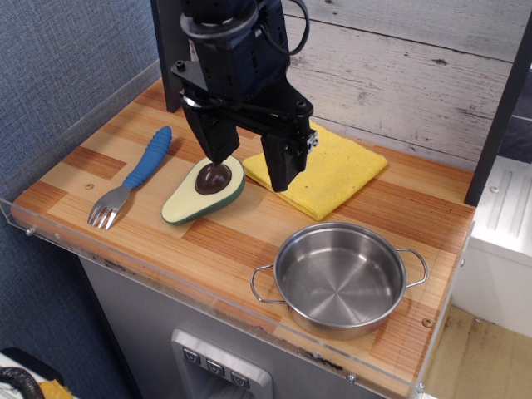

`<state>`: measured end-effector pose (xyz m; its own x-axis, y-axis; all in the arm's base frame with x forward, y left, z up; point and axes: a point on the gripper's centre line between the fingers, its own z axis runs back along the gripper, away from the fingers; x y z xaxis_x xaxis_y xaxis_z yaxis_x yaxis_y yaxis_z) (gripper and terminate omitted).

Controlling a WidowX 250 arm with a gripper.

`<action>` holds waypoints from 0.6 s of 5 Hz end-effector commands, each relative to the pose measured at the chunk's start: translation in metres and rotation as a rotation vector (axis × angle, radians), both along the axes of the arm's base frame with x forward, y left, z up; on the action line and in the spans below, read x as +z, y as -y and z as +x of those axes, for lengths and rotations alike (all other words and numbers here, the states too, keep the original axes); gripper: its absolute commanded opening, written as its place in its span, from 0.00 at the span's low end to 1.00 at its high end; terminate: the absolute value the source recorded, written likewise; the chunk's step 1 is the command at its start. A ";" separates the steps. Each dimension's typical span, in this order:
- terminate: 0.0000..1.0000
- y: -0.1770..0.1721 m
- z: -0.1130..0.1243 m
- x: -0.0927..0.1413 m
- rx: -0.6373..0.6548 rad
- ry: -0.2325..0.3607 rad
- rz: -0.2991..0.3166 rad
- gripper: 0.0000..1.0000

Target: Place the fork on the napkin

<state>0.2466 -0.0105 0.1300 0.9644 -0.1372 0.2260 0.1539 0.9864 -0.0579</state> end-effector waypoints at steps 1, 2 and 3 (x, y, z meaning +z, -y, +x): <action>0.00 0.000 0.000 0.000 0.000 0.000 0.000 1.00; 0.00 -0.033 -0.008 -0.001 0.064 0.010 -0.030 1.00; 0.00 -0.075 -0.018 -0.002 0.147 0.029 -0.056 1.00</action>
<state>0.2282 0.0669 0.1197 0.9733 0.0264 0.2281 0.0026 0.9921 -0.1255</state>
